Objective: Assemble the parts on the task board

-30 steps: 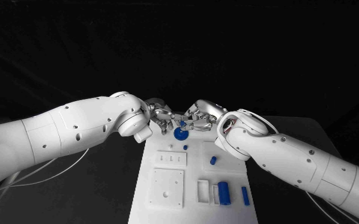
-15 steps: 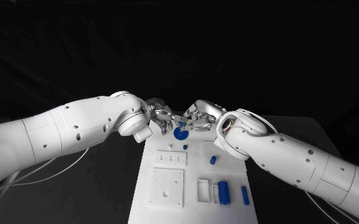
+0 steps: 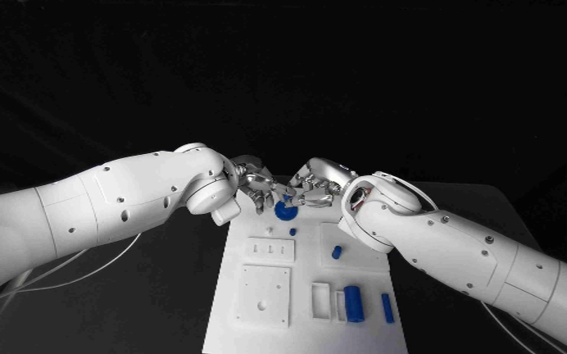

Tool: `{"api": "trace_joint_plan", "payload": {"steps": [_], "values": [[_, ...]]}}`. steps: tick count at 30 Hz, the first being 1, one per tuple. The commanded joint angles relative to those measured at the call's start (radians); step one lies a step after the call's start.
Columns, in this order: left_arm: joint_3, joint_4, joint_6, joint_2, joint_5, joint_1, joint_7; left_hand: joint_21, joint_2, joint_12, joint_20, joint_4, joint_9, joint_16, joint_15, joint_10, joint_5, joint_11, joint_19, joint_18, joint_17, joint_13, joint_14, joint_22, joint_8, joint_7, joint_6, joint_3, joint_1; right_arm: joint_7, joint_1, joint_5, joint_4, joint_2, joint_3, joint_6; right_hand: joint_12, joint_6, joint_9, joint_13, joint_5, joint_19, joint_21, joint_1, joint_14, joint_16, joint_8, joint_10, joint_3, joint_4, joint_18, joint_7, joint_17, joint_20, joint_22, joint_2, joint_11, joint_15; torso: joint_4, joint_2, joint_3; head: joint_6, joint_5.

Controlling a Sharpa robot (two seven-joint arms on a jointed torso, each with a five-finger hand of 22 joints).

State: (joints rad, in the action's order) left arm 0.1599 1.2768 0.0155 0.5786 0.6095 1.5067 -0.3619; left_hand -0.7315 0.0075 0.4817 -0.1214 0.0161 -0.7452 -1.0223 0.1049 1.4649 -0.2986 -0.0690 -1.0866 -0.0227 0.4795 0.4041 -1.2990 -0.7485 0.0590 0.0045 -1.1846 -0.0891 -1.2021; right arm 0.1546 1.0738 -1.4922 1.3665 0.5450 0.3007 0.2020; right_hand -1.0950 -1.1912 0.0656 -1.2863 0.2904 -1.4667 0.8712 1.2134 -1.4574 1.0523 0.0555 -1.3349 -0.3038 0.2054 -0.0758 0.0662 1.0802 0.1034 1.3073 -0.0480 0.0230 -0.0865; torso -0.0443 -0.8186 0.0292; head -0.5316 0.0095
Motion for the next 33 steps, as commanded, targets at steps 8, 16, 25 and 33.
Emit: {"api": "trace_joint_plan", "payload": {"steps": [8,16,25,33], "values": [[0.0,0.003,-0.004,0.001,-0.013,0.0,0.013,0.005,0.071,-0.013,-0.001,-0.114,-0.032,-0.003,-0.001,-0.001,-0.022,0.006,-0.001,0.005,-0.002,-0.008,0.008,-0.026,0.005,0.005,0.018,-0.126,-0.003,-0.009,0.0,-0.007,0.002,-0.003,0.0,-0.015,-0.004,-0.008,0.002,-0.002,0.004,-0.018,-0.003,0.006,0.002,0.006,0.007,-0.008,0.002,-0.003,0.006,-0.001,0.001,0.009,0.104,-0.002,0.0,-0.007,-0.0003,0.0,-0.0007,-0.002,0.0],[0.0,0.003,0.003,0.003,-0.019,0.0,0.012,0.01,0.028,-0.011,-0.001,-0.134,-0.086,-0.005,0.0,0.004,0.014,0.003,-0.002,0.001,-0.001,-0.007,0.007,-0.056,0.007,0.003,0.006,-0.288,0.062,-0.01,0.0,-0.007,-0.003,-0.003,-0.001,-0.011,-0.002,-0.007,0.001,-0.001,0.005,-0.018,-0.004,0.005,0.002,0.004,0.007,-0.007,0.003,-0.003,0.005,0.0,0.0,0.009,0.104,-0.003,0.0,-0.007,0.0002,0.001,-0.0003,-0.003,0.0],[0.0,0.003,-0.002,0.005,-0.04,0.0,0.007,0.013,0.009,-0.012,-0.005,-0.169,-0.176,-0.016,0.003,0.025,-0.095,0.0,-0.008,0.001,0.008,-0.009,-0.002,-0.082,0.009,-0.007,-0.026,-0.328,0.107,-0.039,-0.001,0.007,-0.008,0.012,-0.001,0.045,0.068,0.115,-0.002,0.047,-0.025,0.002,-0.112,0.0,0.016,-0.076,0.007,0.031,0.076,-0.034,-0.007,0.033,-0.062,-0.007,0.074,-0.037,-0.019,0.011,0.0001,0.001,-0.001,-0.002,0.001],[0.001,0.009,0.006,0.016,-0.046,0.0,-0.008,0.01,0.007,0.004,-0.01,-0.196,-0.234,-0.029,0.009,0.042,-0.13,-0.005,-0.023,-0.001,0.02,-0.003,-0.02,-0.102,0.007,-0.016,-0.046,-0.344,0.138,-0.096,-0.022,0.037,0.017,0.063,-0.001,0.117,0.1,0.207,-0.004,0.095,0.001,-0.005,-0.226,0.055,0.015,-0.128,0.006,0.058,0.25,-0.076,-0.022,0.047,-0.081,-0.017,0.05,-0.038,-0.027,0.019,0.0009,0.002,-0.0015,-0.002,0.004]]}}
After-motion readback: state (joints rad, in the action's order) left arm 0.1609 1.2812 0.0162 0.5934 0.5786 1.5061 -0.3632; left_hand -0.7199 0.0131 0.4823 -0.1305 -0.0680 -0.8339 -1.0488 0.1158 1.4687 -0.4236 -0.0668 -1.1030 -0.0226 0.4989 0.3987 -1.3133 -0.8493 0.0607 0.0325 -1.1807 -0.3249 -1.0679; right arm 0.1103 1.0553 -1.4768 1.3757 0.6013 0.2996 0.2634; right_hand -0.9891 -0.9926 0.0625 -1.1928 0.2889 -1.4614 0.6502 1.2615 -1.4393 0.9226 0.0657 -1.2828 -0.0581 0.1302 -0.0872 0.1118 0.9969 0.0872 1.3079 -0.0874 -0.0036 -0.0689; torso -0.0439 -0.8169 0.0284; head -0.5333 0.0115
